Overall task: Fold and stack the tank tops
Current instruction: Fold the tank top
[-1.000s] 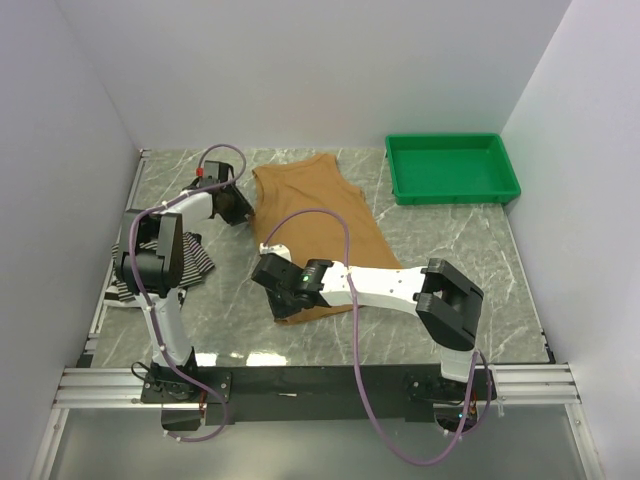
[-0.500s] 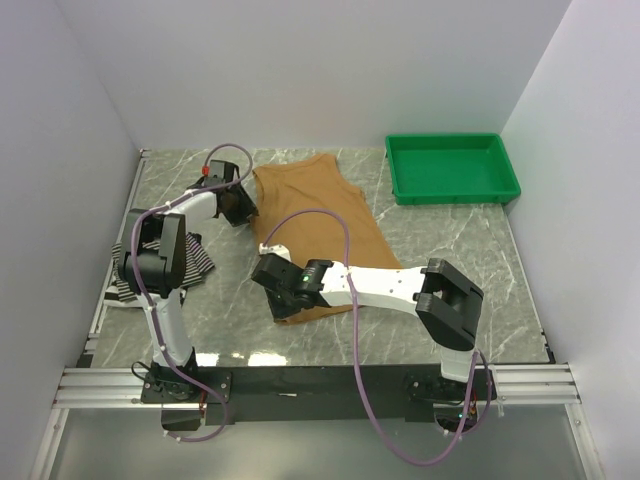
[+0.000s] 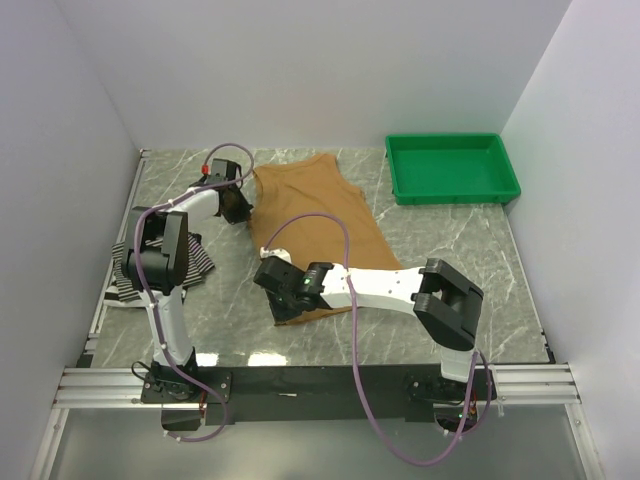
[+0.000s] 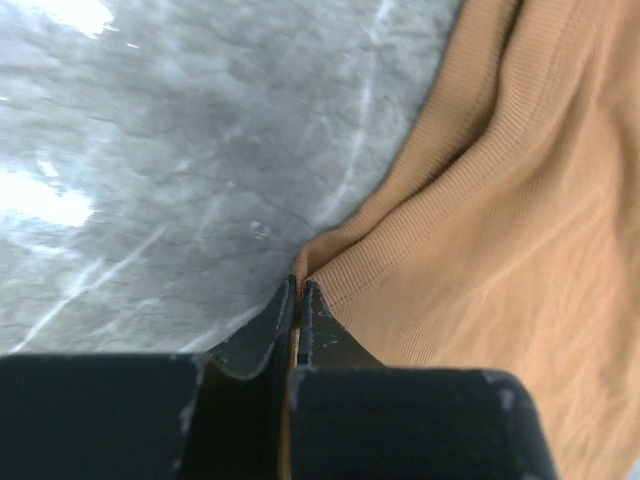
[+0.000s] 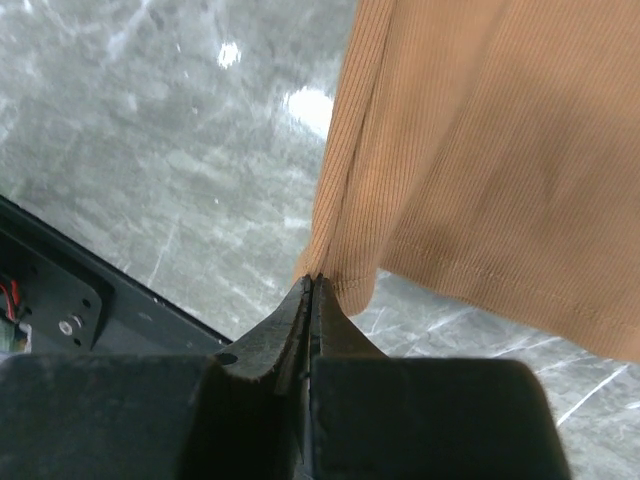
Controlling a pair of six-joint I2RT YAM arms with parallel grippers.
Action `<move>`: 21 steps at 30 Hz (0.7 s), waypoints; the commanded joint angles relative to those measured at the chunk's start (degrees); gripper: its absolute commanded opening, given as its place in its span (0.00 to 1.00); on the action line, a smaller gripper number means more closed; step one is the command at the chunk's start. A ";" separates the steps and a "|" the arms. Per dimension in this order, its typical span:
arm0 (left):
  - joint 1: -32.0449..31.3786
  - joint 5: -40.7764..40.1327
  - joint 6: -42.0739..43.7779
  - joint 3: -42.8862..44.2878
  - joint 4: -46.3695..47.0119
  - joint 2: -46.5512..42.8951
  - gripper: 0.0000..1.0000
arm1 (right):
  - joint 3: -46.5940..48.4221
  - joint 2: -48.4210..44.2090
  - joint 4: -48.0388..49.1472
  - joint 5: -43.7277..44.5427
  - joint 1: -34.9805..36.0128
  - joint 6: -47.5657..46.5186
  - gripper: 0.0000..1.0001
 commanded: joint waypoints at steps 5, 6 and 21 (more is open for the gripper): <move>4.00 -2.39 -1.27 1.59 -0.57 -3.91 0.01 | 3.94 2.21 1.71 -6.25 2.06 -0.81 0.00; 4.53 -1.60 -1.27 1.77 -0.75 -3.30 0.01 | 5.34 3.96 1.36 -6.71 2.84 -1.16 0.00; 7.97 4.82 -2.94 3.26 -0.04 -6.19 0.01 | 6.51 -1.10 3.37 -11.45 -0.39 -2.31 0.00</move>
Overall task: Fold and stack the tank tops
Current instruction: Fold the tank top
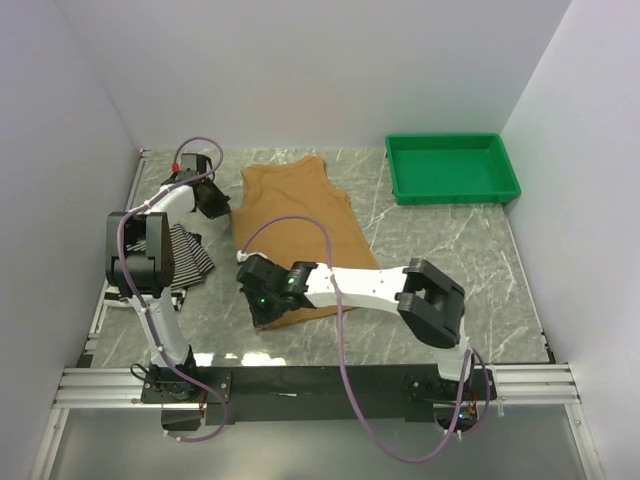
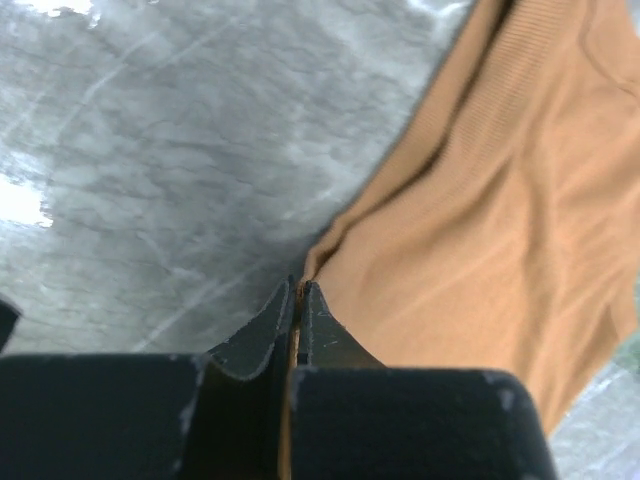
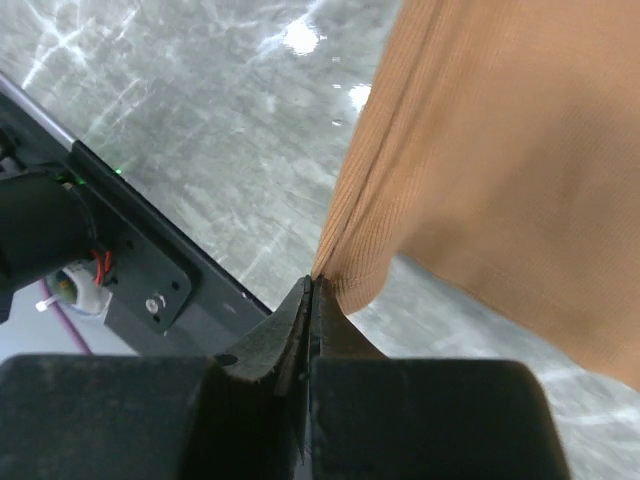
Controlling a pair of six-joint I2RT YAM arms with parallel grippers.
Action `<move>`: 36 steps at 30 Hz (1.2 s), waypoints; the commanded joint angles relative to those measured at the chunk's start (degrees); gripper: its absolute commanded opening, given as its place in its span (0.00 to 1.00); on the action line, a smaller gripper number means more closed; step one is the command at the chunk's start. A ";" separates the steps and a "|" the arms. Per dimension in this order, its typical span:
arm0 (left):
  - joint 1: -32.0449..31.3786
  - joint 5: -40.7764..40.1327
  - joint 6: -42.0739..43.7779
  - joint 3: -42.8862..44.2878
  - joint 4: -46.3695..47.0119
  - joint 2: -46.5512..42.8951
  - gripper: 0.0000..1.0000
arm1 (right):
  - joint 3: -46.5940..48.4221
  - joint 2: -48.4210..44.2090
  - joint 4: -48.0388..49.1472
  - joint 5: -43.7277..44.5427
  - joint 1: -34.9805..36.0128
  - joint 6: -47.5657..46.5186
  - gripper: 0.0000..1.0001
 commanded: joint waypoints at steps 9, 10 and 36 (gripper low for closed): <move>-7.23 -1.13 -2.35 12.22 -2.38 2.20 0.01 | -17.00 -17.82 7.75 -3.66 -8.67 1.96 0.00; -7.94 -1.22 -2.36 13.01 -2.56 2.82 0.00 | -19.01 -18.53 8.11 -3.57 -9.02 2.40 0.00; -16.91 -2.36 -0.95 25.32 -4.76 15.31 0.01 | -35.73 -23.02 13.56 3.28 -12.63 6.89 0.00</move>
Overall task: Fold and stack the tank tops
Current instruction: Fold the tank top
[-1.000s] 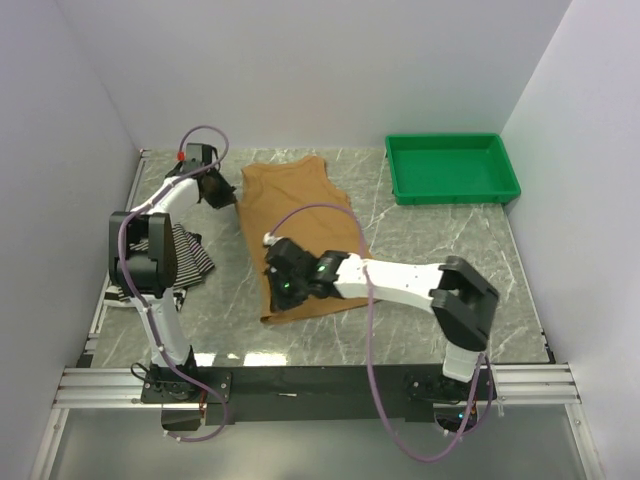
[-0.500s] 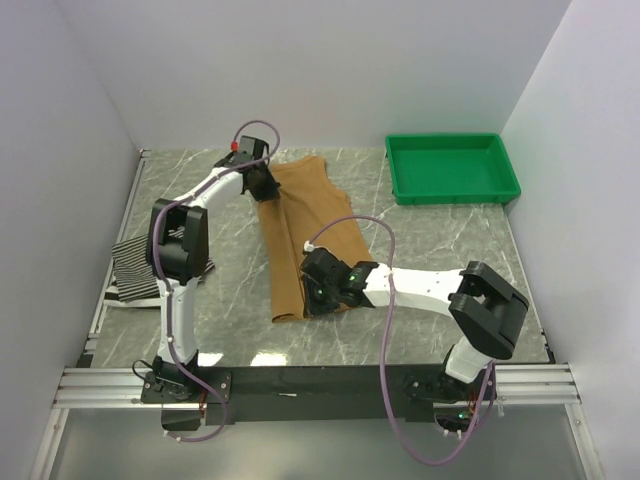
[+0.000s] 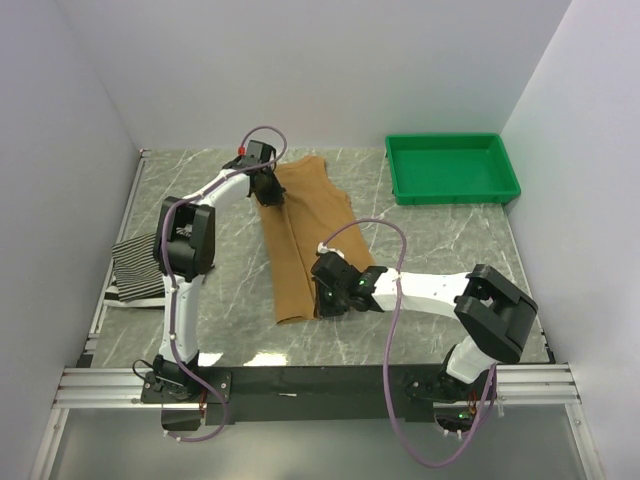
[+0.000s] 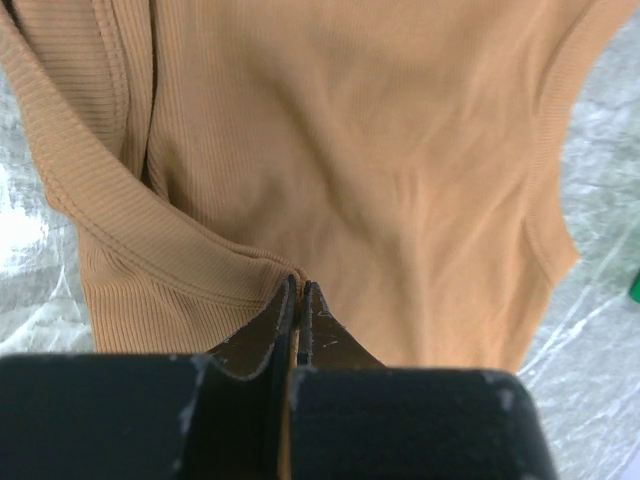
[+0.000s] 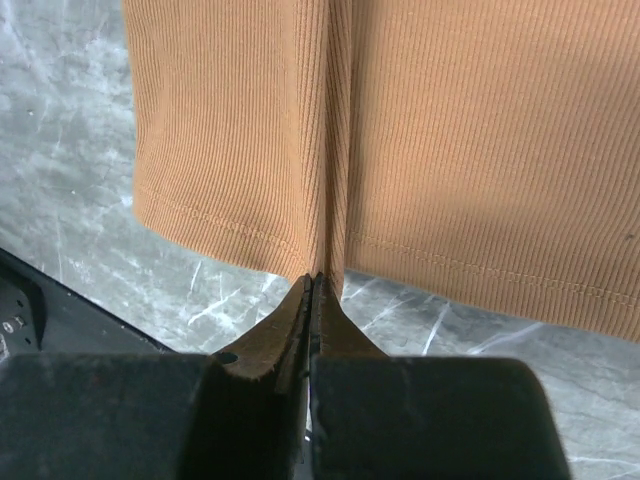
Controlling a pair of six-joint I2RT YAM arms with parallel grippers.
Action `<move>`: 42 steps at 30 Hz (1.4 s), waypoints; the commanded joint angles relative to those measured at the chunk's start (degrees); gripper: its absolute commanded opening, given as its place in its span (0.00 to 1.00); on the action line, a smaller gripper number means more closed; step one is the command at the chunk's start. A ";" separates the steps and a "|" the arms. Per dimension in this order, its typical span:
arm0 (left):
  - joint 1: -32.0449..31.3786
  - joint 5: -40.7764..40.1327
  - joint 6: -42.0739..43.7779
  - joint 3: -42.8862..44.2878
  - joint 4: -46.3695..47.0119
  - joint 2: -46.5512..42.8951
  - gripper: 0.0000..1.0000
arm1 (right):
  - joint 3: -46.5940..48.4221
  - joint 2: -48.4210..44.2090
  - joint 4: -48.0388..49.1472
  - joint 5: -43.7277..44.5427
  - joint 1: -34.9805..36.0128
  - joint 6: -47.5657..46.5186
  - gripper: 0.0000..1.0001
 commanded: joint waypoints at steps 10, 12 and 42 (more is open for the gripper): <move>-1.02 -0.96 1.70 5.58 1.29 2.59 0.01 | -2.54 -2.50 1.47 3.06 -0.87 2.63 0.00; -1.20 -0.79 1.70 4.88 2.34 2.77 0.02 | -2.80 -3.11 1.39 3.43 -0.96 2.98 0.00; 0.47 -5.53 -0.58 -6.55 7.72 -10.24 0.28 | 16.97 8.92 -6.96 11.51 3.25 -8.26 0.29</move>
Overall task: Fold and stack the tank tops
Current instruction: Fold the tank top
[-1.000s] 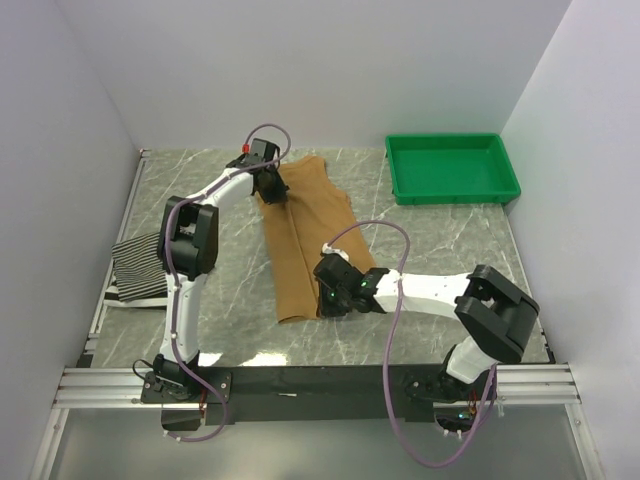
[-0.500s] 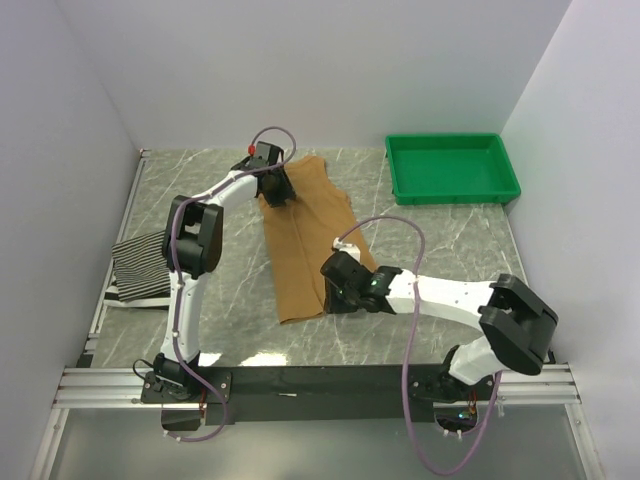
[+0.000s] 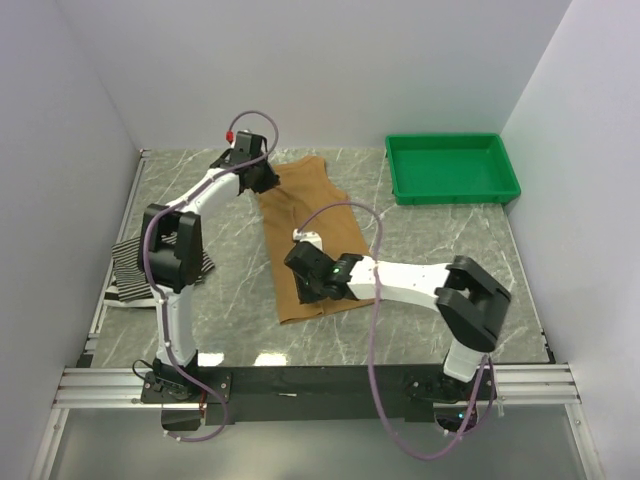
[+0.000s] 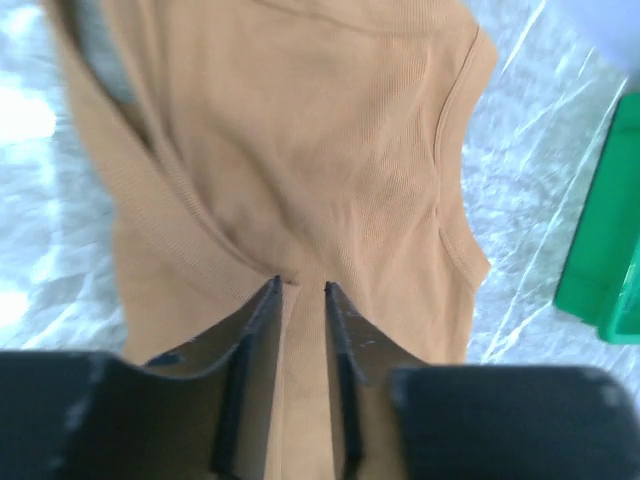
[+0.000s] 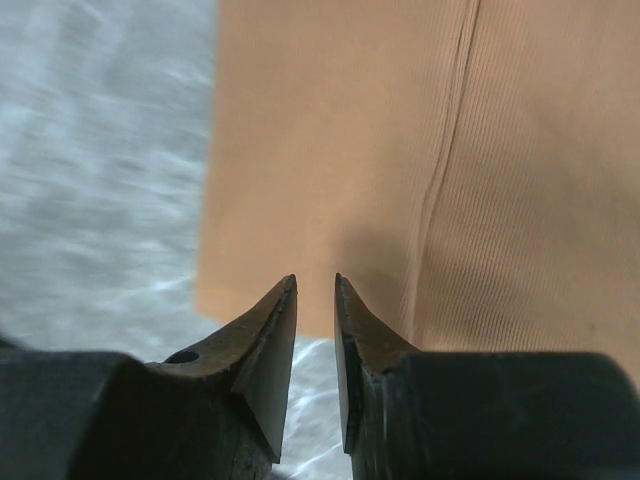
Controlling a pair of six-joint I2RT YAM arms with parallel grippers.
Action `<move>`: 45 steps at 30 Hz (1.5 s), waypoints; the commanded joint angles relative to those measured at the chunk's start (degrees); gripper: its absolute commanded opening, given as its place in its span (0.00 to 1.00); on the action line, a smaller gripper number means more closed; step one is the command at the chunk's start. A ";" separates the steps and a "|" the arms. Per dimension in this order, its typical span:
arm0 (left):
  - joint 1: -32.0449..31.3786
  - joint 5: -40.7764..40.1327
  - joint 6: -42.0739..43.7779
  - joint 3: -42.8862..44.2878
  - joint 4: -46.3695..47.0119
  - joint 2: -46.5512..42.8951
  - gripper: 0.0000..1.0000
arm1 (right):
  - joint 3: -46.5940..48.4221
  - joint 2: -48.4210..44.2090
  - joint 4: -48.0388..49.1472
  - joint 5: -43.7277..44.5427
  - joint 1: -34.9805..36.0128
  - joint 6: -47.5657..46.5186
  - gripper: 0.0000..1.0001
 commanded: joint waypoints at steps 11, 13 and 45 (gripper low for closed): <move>0.21 -5.50 1.53 2.99 -3.25 8.48 0.16 | -0.07 9.40 5.68 -6.46 1.91 -5.88 0.23; 0.21 -5.94 2.14 4.14 -4.05 10.76 0.16 | 0.28 9.84 5.68 -7.69 3.48 -5.61 0.23; 4.16 14.27 7.42 11.36 13.16 -1.77 0.70 | 3.71 -6.15 13.16 -16.49 -12.66 -0.16 0.40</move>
